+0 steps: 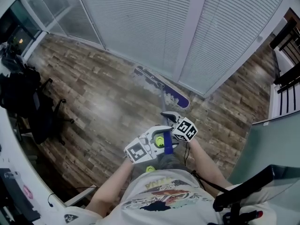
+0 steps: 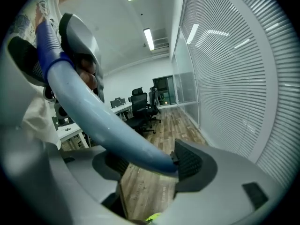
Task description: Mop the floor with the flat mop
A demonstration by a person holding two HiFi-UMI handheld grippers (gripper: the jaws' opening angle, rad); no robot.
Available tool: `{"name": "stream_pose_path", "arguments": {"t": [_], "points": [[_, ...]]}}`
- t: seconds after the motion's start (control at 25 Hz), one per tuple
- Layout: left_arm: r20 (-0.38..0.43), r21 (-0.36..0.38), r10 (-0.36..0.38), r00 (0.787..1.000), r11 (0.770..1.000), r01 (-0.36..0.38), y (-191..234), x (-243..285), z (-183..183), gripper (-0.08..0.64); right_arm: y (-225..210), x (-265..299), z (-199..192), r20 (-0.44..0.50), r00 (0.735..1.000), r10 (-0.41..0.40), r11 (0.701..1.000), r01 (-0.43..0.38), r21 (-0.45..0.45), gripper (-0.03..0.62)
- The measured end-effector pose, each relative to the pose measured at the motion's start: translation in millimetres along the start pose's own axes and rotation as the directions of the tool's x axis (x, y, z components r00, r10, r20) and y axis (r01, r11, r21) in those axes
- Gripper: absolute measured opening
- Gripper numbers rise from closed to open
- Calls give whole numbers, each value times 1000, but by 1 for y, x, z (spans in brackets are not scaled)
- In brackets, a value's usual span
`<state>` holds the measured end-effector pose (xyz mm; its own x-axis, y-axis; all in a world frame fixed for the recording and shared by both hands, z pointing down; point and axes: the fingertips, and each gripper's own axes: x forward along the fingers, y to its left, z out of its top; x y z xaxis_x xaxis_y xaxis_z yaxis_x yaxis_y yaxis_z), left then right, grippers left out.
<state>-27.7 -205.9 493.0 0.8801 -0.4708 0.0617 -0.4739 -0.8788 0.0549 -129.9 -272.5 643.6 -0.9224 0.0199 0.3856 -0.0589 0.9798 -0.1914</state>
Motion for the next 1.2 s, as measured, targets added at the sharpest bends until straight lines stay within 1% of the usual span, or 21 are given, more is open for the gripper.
{"name": "stream_pose_path", "arguments": {"t": [0.08,0.24,0.36,0.44,0.48,0.52,0.56,0.6,0.64,0.68,0.72,0.84,0.96,1.08,1.2], "points": [[18,-2,23,1000,1000,-23,33,17,4,229,-37,1,7,9,1000,-4,1000,4,2,256],[97,-10,85,992,996,-84,92,33,30,229,-97,11,29,22,1000,-19,1000,19,-9,256],[175,-37,146,974,989,-141,129,31,57,229,-123,16,58,68,997,-21,1000,21,-8,253],[201,-41,166,965,986,-161,146,26,67,229,-132,21,70,87,996,-12,1000,13,-5,248],[198,-30,162,967,987,-160,150,24,69,229,-133,23,74,89,996,-6,1000,7,-9,244],[176,-9,151,973,988,-152,152,22,68,227,-133,24,76,90,996,0,1000,1,-15,239],[129,22,134,982,990,-138,154,21,62,229,-130,26,77,88,996,6,1000,-4,-22,235],[63,60,117,991,991,-121,154,23,51,229,-126,28,77,85,996,11,1000,-9,-29,233],[0,98,100,995,990,-99,154,26,39,229,-120,29,76,80,997,14,999,-12,-33,230],[-42,125,82,996,989,-76,151,29,31,229,-114,30,74,79,997,16,999,-13,-34,230],[-58,138,66,996,989,-57,146,31,27,229,-106,30,72,82,996,17,999,-15,-32,230],[-58,152,63,996,987,-54,126,28,28,227,-85,25,69,92,995,33,999,-29,-36,230],[-84,157,55,995,987,-42,99,23,23,224,-60,20,59,69,996,52,998,-48,-48,230],[-109,161,28,994,987,-10,57,14,15,222,-22,14,44,58,997,52,998,-49,-49,230],[-109,151,36,993,988,-20,7,-2,8,222,27,7,27,52,997,54,997,-51,-50,232]]}}
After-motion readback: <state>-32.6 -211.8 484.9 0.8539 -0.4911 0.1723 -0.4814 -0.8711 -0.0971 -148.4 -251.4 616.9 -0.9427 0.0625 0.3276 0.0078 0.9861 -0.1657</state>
